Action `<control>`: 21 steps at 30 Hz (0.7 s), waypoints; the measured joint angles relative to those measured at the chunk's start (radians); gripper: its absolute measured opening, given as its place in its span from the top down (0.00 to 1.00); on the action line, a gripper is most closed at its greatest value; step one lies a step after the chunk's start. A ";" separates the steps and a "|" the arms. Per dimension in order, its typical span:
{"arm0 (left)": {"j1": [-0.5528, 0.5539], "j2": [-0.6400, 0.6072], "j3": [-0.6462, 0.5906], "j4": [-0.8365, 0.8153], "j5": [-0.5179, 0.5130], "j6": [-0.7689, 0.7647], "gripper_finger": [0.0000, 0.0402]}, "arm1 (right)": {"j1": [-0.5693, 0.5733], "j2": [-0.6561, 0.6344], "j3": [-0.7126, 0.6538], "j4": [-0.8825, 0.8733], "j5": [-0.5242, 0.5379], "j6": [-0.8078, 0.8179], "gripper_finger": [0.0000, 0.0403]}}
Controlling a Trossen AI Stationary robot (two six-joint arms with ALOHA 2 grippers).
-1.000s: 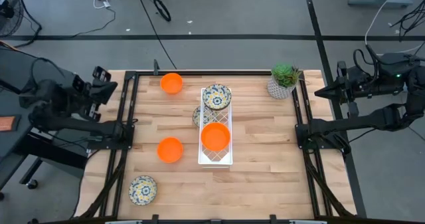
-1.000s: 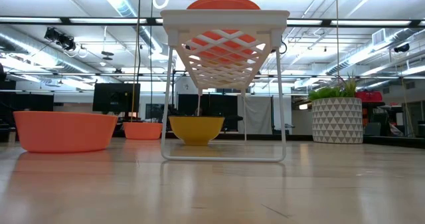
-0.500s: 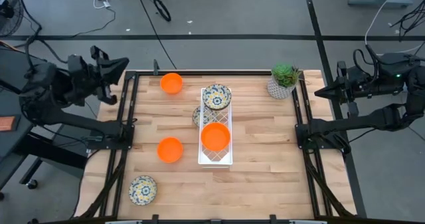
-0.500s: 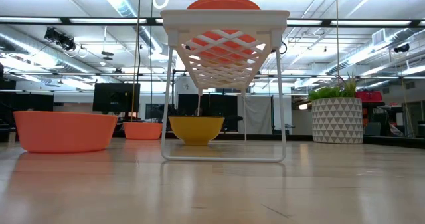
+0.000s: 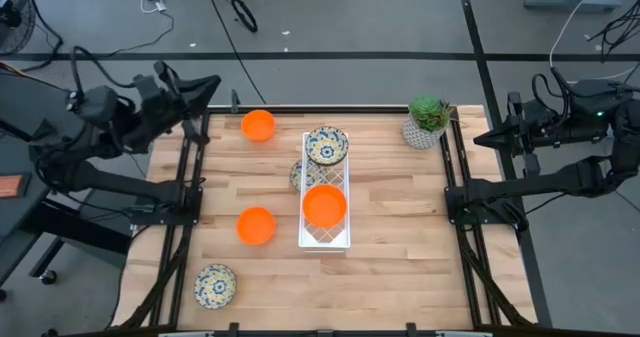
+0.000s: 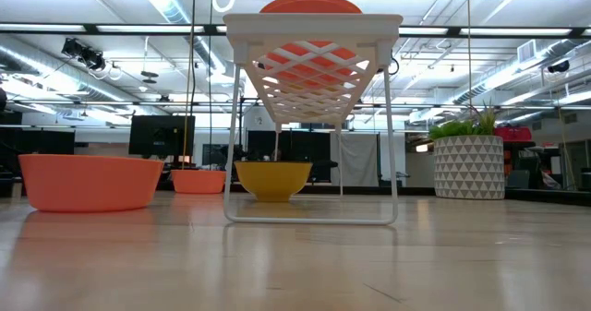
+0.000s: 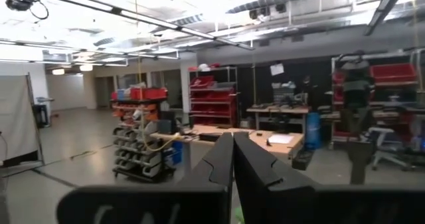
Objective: Pick & Place Mini bowls
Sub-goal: Stack the orange bowl on top of the orange bowls on the shelf
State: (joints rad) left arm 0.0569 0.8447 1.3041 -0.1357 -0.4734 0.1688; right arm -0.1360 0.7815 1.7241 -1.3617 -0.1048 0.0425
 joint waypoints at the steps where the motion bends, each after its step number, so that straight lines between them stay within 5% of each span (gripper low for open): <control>1: 0.010 0.005 0.000 -0.001 0.010 0.000 0.95 | 0.000 0.000 0.000 0.000 0.000 0.000 0.97; 11: 0.115 0.030 0.000 -0.026 0.094 0.033 0.95 | 0.000 0.000 0.000 0.000 0.000 0.000 0.97; 21: 0.357 0.062 0.000 -0.233 0.424 -0.007 0.95 | 0.000 0.000 0.000 0.000 0.000 0.000 0.97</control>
State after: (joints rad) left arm 0.4141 0.9067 1.3041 -0.3685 -0.0490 0.1621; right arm -0.1360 0.7815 1.7241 -1.3617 -0.1047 0.0425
